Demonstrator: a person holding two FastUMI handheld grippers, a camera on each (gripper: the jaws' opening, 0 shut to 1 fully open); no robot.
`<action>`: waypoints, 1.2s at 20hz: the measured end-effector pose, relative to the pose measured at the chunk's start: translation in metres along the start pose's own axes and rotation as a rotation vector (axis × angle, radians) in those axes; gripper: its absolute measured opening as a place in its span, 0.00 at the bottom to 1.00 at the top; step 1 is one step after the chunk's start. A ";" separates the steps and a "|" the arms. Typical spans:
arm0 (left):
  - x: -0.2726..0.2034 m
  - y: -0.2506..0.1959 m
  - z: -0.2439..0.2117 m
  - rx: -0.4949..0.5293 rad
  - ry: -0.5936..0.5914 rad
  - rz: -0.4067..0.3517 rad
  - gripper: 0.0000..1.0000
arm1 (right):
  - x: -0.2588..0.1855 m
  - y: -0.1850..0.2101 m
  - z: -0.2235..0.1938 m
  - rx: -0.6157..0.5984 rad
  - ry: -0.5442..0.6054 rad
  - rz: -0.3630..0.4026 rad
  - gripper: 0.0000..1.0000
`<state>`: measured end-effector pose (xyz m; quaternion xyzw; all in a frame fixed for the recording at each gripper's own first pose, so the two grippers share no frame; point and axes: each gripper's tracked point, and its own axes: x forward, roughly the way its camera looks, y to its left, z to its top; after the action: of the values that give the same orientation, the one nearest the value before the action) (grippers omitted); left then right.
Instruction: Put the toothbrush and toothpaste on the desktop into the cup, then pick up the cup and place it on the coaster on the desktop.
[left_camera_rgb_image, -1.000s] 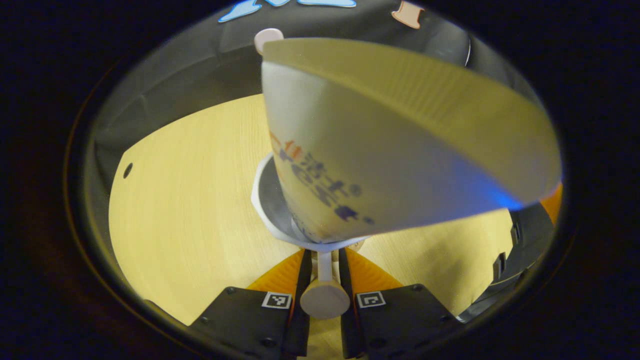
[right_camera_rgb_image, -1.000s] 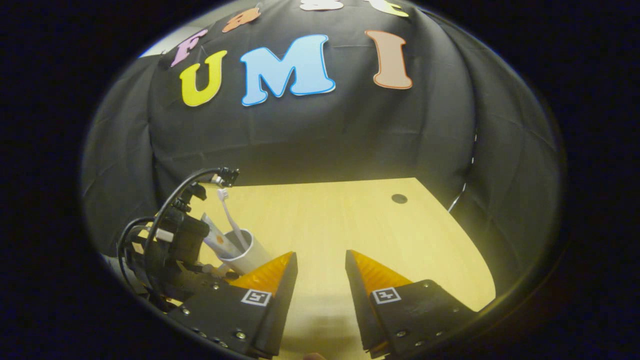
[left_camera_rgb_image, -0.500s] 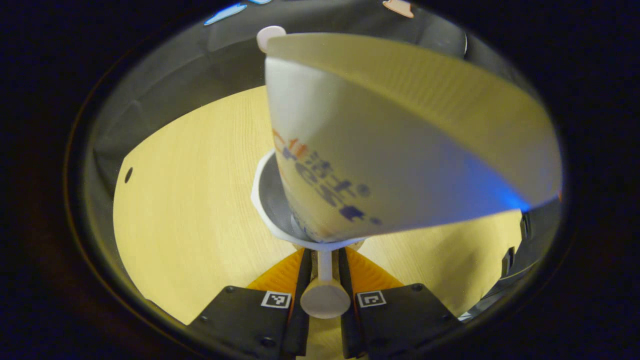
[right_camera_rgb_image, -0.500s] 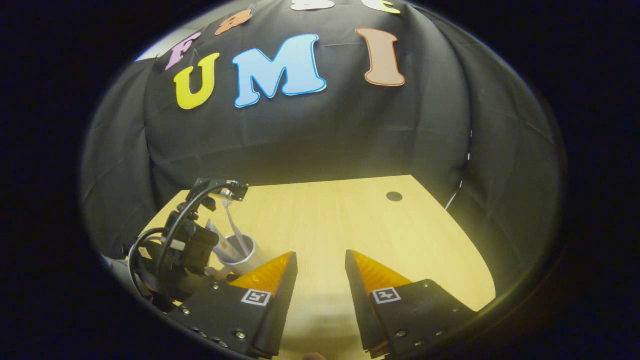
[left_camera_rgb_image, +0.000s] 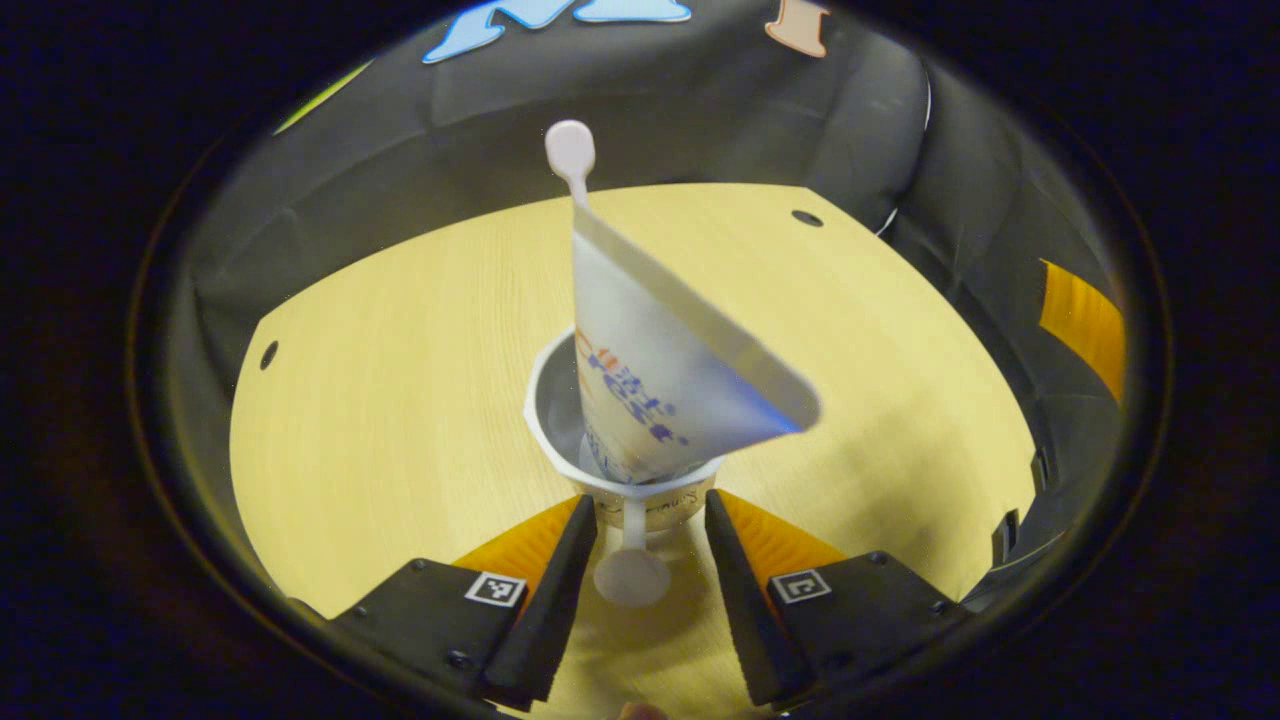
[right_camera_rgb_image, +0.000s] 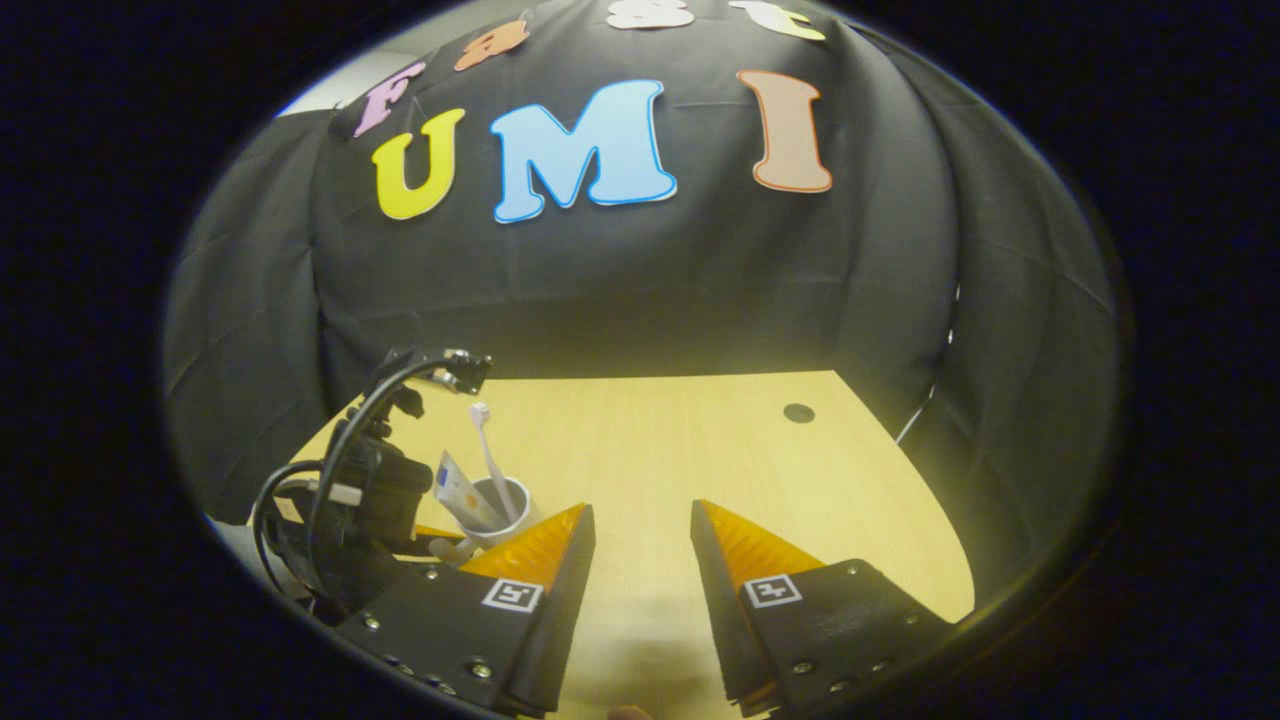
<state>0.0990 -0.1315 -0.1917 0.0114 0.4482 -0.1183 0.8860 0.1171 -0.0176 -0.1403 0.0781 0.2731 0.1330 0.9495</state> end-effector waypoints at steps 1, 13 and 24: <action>-0.011 -0.002 0.007 -0.006 -0.041 0.003 0.88 | -0.002 0.002 0.003 -0.011 -0.007 0.010 0.59; -0.143 0.008 0.059 -0.062 -0.526 0.044 0.90 | -0.035 0.036 0.048 -0.069 -0.159 -0.012 0.58; -0.215 0.048 0.060 -0.151 -0.776 0.082 0.90 | -0.083 0.074 0.070 -0.130 -0.330 -0.006 0.58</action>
<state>0.0347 -0.0497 0.0117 -0.0816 0.0869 -0.0452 0.9918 0.0718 0.0231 -0.0237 0.0363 0.1047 0.1328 0.9849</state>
